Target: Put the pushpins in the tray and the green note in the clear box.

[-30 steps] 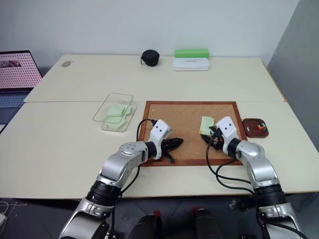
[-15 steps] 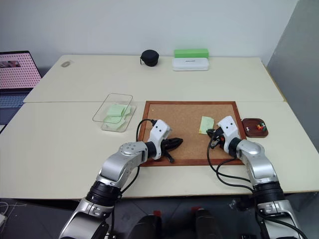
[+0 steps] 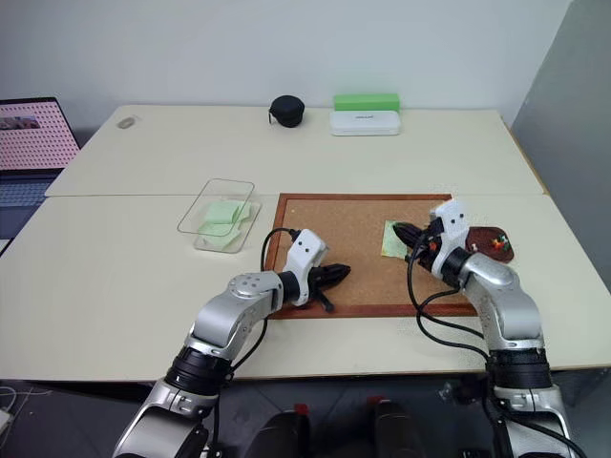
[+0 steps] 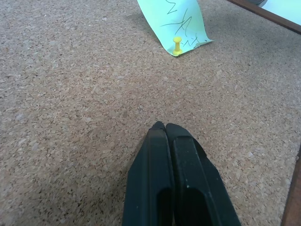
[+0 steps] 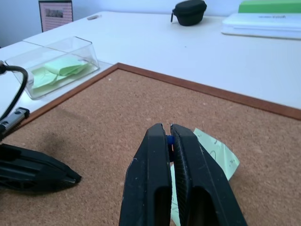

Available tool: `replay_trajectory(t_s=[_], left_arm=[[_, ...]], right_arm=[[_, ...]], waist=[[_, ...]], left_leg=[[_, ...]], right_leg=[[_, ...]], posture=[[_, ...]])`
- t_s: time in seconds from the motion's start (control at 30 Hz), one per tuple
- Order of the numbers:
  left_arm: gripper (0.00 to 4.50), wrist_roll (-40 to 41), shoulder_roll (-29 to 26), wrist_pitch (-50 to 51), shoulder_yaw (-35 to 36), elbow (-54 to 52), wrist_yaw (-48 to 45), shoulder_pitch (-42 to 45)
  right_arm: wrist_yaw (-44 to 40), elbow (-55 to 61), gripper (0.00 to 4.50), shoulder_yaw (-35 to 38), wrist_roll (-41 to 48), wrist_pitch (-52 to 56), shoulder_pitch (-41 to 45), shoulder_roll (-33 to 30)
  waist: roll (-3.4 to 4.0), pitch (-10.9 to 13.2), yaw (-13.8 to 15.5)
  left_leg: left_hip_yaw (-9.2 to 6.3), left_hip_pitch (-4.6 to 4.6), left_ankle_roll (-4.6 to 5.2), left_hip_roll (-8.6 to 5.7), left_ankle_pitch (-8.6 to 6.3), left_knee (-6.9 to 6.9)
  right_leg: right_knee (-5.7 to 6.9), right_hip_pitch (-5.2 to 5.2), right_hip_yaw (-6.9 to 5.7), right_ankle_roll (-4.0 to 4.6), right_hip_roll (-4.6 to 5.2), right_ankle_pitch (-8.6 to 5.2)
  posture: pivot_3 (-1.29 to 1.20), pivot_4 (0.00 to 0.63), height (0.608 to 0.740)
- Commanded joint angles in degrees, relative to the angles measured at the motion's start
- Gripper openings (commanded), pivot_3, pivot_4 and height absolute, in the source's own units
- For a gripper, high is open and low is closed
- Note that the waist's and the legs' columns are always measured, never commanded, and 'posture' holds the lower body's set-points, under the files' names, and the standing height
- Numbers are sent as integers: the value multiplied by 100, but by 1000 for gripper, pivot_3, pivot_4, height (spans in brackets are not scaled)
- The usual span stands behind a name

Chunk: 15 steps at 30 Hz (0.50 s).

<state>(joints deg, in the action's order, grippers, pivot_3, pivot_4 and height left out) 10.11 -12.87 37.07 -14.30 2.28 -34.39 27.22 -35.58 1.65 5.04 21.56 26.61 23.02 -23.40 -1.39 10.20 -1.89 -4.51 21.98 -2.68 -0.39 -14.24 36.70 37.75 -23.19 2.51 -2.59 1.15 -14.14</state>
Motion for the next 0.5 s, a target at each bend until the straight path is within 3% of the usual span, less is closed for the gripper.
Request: replay_trajectory(t_s=[0.03, 0.17, 0.43, 0.5], left_arm=[[0, -78, -72, 123, 1, 71, 66, -71], [0, -81, -71, 129, -25, 61, 52, -78], [0, -74, -69, 105, -48, 108, 16, -27], [0, -75, -82, 107, -45, 96, 10, -35]], right_arm=[[936, -87, 20, 497, -565, -427, 62, -182], [1614, -896, 20, 436, -1526, -822, 73, -718], [1618, -1663, 20, 306, -1792, -982, 276, -909], [1637, -1769, 574, 286, -1855, -1054, 306, -904]], waist=[[0, 0, 0], [0, 0, 3], [4, -2, -15], [4, -2, -13]], left_leg=[[1, 0, 0, 0, 0, 0], [3, 0, 0, -1, 0, 0], [10, -3, 0, 0, 0, -2], [10, -2, 0, 0, 0, -1]], right_leg=[[0, 0, 1, 0, 0, 0], [-1, -1, 2, 0, 1, 0], [1, -1, 9, 1, -2, 0], [0, -1, 9, 0, -2, 0]], posture=[[0, 150, 740], [0, 150, 740], [0, 150, 740], [0, 150, 740]])
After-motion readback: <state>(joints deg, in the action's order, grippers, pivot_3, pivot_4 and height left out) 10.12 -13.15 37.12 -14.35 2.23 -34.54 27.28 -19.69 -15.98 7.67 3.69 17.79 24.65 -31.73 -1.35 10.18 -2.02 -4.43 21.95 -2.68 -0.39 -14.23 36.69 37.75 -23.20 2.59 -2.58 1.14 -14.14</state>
